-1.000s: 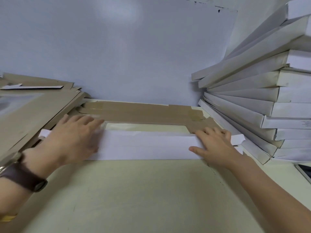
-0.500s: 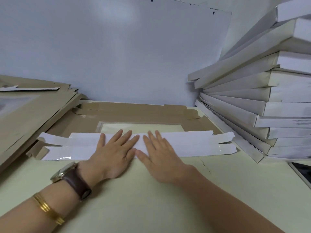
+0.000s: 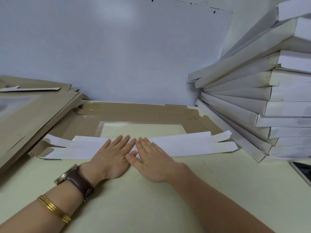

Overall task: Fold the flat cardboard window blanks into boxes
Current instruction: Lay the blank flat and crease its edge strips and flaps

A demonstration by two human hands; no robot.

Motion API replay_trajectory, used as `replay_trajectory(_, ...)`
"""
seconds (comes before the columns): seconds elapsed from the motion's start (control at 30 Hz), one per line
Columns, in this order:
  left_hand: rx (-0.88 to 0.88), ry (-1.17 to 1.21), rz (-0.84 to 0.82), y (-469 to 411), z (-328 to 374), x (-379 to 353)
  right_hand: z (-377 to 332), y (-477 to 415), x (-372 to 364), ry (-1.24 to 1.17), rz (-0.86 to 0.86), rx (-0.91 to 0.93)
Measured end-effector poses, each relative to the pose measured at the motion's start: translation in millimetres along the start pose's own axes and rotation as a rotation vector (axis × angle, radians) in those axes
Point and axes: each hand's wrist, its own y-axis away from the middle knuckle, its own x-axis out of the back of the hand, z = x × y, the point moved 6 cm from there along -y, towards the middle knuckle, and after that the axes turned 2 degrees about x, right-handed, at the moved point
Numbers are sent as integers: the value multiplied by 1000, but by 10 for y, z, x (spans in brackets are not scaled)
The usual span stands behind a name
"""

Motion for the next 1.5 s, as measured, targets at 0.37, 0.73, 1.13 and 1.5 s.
replay_trajectory(0.37,117,18,-60,60,-480,-9,713,185,83,-17,-8,-111)
replay_trajectory(0.73,221,13,-87,119,-911,1,1685,646,336,-6,72,-359)
replay_trajectory(1.13,245,-40,-165,254,-1219,32,1936,825,406,-22,108,-432)
replay_trajectory(1.5,406,35,-61,357,-1202,80,1972,887,426,-75,126,-525)
